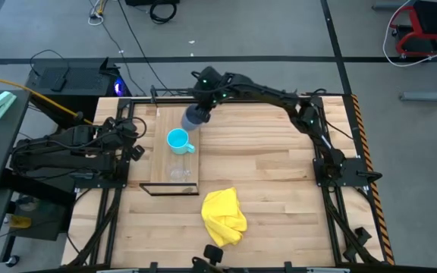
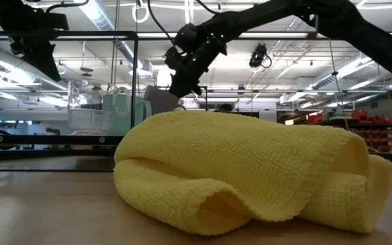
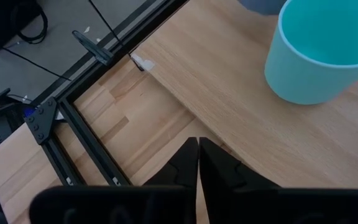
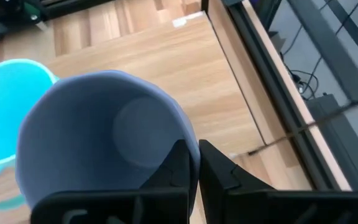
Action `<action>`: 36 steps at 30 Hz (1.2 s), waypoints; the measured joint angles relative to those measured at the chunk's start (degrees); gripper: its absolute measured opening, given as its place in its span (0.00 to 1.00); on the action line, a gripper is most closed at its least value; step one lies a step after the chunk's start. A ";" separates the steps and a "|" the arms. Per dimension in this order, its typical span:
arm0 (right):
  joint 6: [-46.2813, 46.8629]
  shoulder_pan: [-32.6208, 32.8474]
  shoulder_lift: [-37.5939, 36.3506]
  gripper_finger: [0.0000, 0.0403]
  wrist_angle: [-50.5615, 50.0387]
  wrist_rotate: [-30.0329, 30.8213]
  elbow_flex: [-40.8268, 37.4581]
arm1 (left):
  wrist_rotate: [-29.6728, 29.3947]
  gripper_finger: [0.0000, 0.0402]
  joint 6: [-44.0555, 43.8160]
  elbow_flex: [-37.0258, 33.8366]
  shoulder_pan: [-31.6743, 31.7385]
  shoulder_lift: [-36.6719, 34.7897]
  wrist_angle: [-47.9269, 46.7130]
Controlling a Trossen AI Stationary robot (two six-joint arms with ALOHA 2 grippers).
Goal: Stack small to large cups/mugs on shelf
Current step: Put the dark blue on the shelf
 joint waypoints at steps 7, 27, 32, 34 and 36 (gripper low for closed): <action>-0.20 0.04 1.61 0.03 0.68 -0.61 0.00 | 0.02 0.03 -0.02 0.00 0.00 0.00 0.02; 0.77 0.46 3.25 0.04 1.99 -1.46 0.04 | 0.00 0.05 0.00 0.00 -0.02 0.00 0.05; 1.09 0.48 3.38 0.06 2.84 -1.42 0.04 | 0.00 0.04 0.00 0.00 0.00 0.00 0.07; 1.31 0.46 3.41 0.08 2.79 -1.38 0.02 | 0.02 0.05 0.00 0.00 0.00 0.00 0.07; 1.28 0.46 3.41 0.09 2.80 -1.41 0.04 | 0.01 0.06 0.00 0.00 0.00 0.00 0.07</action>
